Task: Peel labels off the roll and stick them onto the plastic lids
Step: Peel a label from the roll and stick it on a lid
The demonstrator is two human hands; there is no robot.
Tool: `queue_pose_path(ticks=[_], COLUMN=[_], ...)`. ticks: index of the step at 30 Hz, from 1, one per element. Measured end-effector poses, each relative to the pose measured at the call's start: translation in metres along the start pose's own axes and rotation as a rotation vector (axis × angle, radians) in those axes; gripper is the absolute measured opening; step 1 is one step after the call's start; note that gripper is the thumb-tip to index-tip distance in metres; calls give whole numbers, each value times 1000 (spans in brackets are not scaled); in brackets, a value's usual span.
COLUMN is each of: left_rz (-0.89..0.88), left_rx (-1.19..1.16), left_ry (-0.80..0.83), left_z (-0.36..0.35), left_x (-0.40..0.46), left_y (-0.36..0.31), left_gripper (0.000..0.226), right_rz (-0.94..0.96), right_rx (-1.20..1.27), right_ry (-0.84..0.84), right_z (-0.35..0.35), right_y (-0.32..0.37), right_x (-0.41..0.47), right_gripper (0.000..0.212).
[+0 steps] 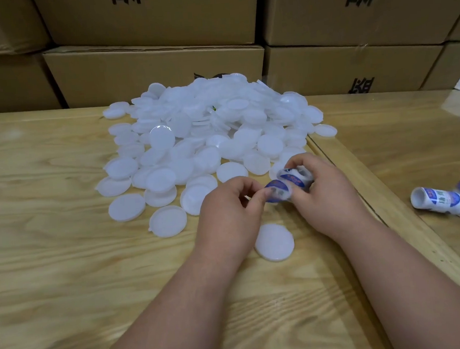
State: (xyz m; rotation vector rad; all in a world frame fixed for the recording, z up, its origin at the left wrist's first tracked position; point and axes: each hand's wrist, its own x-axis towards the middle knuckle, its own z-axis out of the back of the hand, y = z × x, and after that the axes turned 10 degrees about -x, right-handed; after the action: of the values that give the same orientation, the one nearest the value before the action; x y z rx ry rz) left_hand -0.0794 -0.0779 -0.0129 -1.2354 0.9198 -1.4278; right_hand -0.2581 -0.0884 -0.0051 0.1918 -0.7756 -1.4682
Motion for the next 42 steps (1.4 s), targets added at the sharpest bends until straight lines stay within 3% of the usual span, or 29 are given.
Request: queue_pose_path(ticks=[4, 9, 14, 17, 21, 27, 31, 33, 37, 42], left_rz=[-6, 32, 37, 24, 22, 32, 7, 14, 24, 3], left_rx=[-104, -312, -447, -483, -500, -454, -247, 65, 562, 578], left_ry=[-71, -137, -131, -109, -78, -138, -212, -56, 312, 358], left_z=[6, 18, 23, 23, 24, 26, 32, 35, 32, 32], left_x=[-5, -7, -8, -8, -9, -11, -15, -19, -31, -32], left_y=[-4, -7, -9, -11, -13, -12, -11, -13, -16, -19], left_gripper=[15, 11, 13, 10, 9, 7, 15, 23, 65, 54], right_rz=[-117, -118, 23, -24, -64, -97, -137, -183, -206, -259], right_rx=[-102, -95, 177, 401, 454, 511, 557, 610, 642, 694], right_ry=[-74, -25, -333, -179, 46, 77, -18, -88, -122, -125], right_z=[6, 11, 22, 20, 13, 13, 12, 6, -8, -13], right_y=[-10, -5, 30, 49, 55, 60, 69, 70, 69, 65], right_x=[4, -1, -9, -16, -18, -9, 3, 5, -3, -9], right_gripper=[21, 44, 15, 15, 10, 6, 8, 10, 11, 11])
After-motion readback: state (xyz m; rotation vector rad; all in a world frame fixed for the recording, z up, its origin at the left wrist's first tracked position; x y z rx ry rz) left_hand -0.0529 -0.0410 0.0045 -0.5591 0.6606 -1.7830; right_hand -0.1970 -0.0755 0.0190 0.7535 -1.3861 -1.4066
